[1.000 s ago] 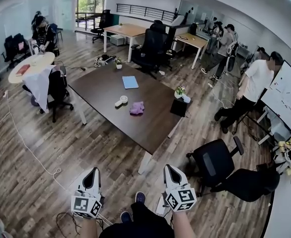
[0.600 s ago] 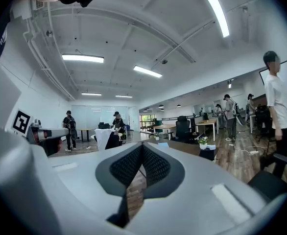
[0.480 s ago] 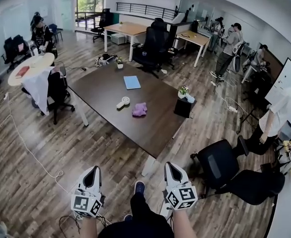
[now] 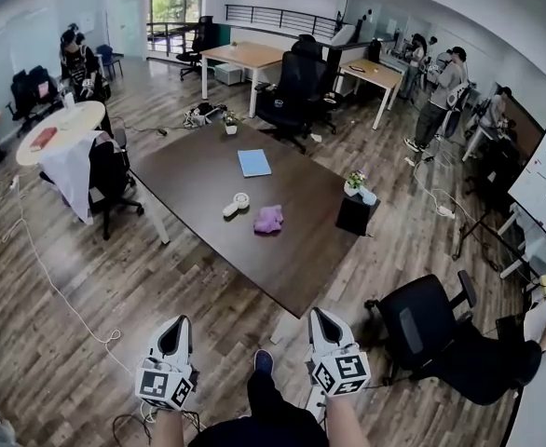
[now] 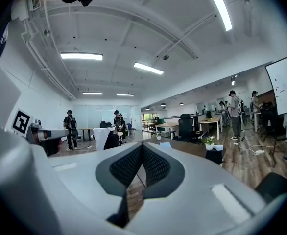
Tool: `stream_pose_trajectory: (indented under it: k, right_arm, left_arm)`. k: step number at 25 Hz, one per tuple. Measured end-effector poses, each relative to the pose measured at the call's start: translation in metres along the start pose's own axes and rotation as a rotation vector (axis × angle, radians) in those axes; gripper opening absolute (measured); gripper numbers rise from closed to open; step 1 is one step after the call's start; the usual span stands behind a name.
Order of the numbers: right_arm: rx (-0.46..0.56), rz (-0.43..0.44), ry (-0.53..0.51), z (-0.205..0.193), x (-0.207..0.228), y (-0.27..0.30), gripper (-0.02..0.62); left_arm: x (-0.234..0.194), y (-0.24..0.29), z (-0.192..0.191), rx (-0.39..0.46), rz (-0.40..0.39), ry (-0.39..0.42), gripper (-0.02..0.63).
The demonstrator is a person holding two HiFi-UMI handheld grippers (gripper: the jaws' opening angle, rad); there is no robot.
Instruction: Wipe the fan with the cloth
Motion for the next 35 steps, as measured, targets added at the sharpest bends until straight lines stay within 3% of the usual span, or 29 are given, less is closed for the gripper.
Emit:
stream_pose_trajectory:
  k: [11, 21, 25, 35]
  right_arm:
    - [-0.044, 0.022, 0.035, 0.014, 0.059, 0.101, 0.012]
    - [-0.079, 0.083, -0.006, 0.028, 0.120, 0.206, 0.012]
    - [-0.092, 0.106, -0.058, 0.029, 0.135, 0.233, 0.012]
    - [-0.097, 0.146, -0.004, 0.026, 0.152, 0.276, 0.012]
  left_arm:
    - [-0.042, 0.107, 0.013, -0.018, 0.033, -0.003, -0.003]
    - [-0.064, 0.215, 0.027, 0.003, 0.092, 0.023, -0.004]
    - [-0.066, 0.238, 0.025, 0.001, 0.121, 0.034, -0.003]
    - [-0.074, 0.280, 0.023, -0.024, 0.134, 0.058, -0.003]
Point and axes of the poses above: the fingertips, and each gripper's own axes: y forward along the fingers, x to its right, z out of its top, the point moved 6 cm from there along -y, backward along the fingers, and after that the axes turned 1 degree about -x, right-handed, at the moved point
